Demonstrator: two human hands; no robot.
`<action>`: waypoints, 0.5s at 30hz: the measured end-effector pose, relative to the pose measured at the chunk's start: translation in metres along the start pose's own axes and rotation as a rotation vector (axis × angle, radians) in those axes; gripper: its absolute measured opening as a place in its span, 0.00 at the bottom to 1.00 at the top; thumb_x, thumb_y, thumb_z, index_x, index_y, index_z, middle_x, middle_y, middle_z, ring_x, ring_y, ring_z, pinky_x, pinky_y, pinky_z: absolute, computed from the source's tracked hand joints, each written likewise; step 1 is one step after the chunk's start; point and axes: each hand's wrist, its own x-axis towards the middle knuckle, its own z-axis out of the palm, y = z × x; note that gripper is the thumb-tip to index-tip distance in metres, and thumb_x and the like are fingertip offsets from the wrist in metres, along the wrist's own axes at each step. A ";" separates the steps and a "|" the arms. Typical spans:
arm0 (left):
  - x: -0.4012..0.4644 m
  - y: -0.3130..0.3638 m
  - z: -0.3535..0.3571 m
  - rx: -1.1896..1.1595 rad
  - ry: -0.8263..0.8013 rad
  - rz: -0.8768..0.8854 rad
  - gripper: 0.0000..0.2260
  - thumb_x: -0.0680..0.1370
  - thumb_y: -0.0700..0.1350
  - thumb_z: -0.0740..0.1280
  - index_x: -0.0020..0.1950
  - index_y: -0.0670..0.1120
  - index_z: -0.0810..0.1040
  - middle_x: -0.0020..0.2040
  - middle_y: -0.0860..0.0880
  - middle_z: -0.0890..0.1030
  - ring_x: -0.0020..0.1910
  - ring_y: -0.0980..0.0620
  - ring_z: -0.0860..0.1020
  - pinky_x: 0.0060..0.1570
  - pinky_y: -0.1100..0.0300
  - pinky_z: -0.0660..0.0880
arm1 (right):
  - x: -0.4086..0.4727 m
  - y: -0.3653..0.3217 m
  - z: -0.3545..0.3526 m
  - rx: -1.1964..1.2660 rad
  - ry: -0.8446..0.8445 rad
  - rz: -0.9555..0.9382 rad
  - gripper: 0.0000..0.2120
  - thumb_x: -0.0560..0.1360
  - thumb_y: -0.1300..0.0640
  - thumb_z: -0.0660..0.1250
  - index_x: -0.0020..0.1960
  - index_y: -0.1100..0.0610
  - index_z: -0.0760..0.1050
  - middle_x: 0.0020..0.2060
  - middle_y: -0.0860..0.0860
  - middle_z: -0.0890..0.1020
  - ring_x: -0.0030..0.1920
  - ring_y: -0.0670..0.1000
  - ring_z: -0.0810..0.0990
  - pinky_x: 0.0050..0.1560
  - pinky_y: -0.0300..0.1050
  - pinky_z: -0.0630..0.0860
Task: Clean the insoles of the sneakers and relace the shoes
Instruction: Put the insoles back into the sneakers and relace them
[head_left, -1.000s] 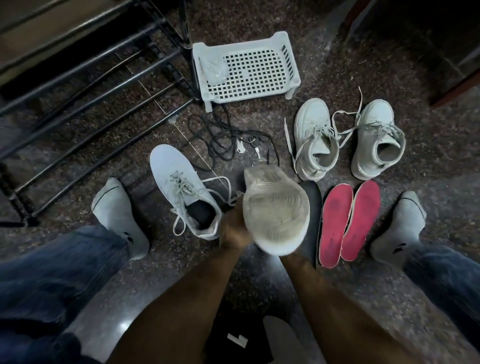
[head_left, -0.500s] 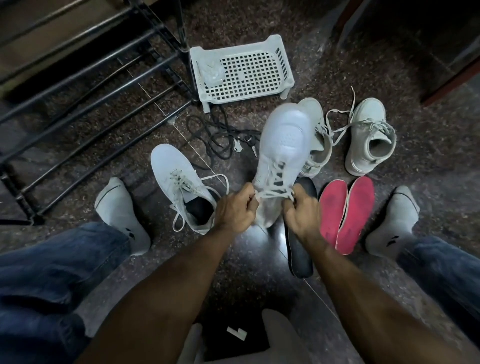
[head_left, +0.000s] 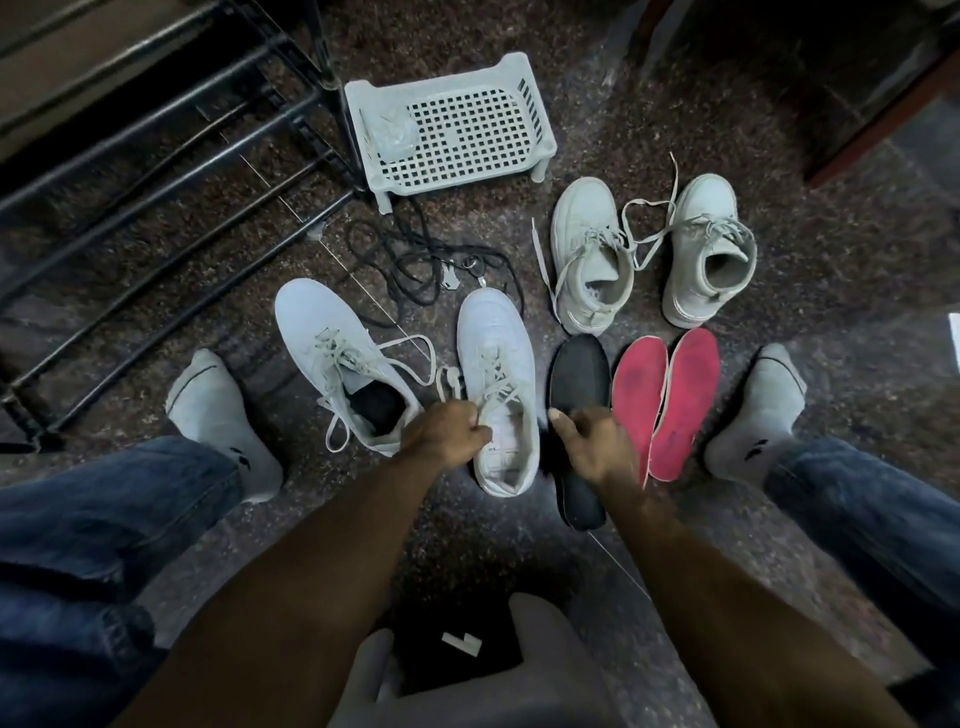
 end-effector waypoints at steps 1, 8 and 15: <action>0.000 0.001 0.000 0.021 0.003 -0.001 0.14 0.75 0.55 0.65 0.38 0.48 0.69 0.46 0.44 0.80 0.47 0.42 0.79 0.42 0.55 0.72 | -0.004 0.006 0.002 -0.074 0.029 0.054 0.17 0.77 0.39 0.61 0.52 0.52 0.76 0.50 0.55 0.80 0.49 0.60 0.80 0.45 0.50 0.73; -0.003 0.002 0.002 0.333 0.330 0.395 0.07 0.77 0.48 0.64 0.54 0.48 0.73 0.58 0.48 0.71 0.58 0.46 0.72 0.50 0.51 0.71 | -0.003 0.015 0.012 -0.275 -0.032 0.216 0.29 0.73 0.40 0.68 0.63 0.57 0.63 0.60 0.56 0.69 0.55 0.63 0.78 0.47 0.56 0.74; 0.021 0.017 0.018 0.618 0.256 0.296 0.15 0.77 0.45 0.66 0.64 0.46 0.74 0.77 0.44 0.54 0.75 0.39 0.54 0.73 0.38 0.51 | 0.008 0.010 0.020 -0.347 -0.045 0.231 0.33 0.69 0.36 0.70 0.60 0.55 0.59 0.57 0.56 0.69 0.54 0.62 0.77 0.40 0.52 0.70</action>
